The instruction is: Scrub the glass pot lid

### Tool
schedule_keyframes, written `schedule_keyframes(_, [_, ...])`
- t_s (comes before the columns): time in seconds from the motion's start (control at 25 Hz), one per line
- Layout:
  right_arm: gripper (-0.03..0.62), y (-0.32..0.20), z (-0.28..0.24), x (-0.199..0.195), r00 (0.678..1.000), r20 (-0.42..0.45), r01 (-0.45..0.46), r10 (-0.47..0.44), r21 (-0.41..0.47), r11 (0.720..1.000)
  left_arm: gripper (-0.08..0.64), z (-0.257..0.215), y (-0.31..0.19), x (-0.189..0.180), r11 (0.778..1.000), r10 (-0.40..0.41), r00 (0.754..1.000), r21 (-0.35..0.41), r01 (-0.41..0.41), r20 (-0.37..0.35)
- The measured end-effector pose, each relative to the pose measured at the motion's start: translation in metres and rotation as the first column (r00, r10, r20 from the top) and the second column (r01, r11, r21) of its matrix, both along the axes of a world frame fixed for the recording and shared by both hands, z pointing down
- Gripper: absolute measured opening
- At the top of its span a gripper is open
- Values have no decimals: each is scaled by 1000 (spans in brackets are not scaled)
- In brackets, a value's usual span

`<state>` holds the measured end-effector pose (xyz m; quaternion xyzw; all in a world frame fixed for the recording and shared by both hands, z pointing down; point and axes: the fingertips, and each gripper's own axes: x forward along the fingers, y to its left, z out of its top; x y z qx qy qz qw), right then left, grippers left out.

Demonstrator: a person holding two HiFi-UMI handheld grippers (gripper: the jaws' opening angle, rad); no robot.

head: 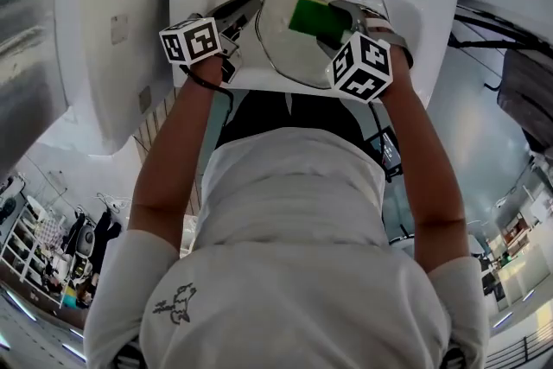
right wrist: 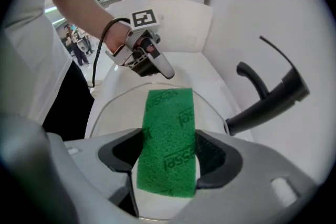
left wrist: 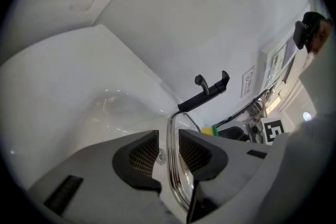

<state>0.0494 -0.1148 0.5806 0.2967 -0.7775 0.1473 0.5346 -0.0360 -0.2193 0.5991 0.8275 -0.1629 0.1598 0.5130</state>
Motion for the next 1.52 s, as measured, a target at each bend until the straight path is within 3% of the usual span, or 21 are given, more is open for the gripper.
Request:
schedule_keyframes(0.12, [308,1,-18,-3,992,60,-108,107,15,994,117,-20,-6,-7,999,10,1000,48,-10,1])
schedule_keyframes(0.28, [308,11,-40,-5,982,94,-167,163,29,986,117,-54,-4,-8,997,14,1000,73,-12,-28])
schedule_keyframes(0.44, [308,19,-66,-8,969,117,-225,217,53,973,117,-98,-1,-12,989,47,998,144,-40,-40])
schedule_keyframes(0.68, [308,20,-114,7,916,226,-362,331,115,925,117,-154,5,-6,972,83,993,228,-60,-90])
schedule_keyframes(0.84, [308,24,-151,17,891,278,-412,359,162,897,117,-188,16,-2,962,106,986,265,-69,-129])
schedule_keyframes(0.96, [308,21,-190,16,874,318,-443,366,215,870,117,-221,18,-6,935,141,981,344,-87,-134])
schedule_keyframes(1.16, [308,21,-246,3,852,378,-488,363,319,813,117,-280,29,-30,857,177,978,506,-98,-111])
schedule_keyframes(1.4, [308,35,-287,-1,786,487,-577,380,358,734,117,-324,50,-39,791,200,974,604,-96,-107])
schedule_keyframes(1.52, [308,38,-301,-4,765,523,-600,375,370,709,117,-335,55,-47,766,190,977,638,-85,-98])
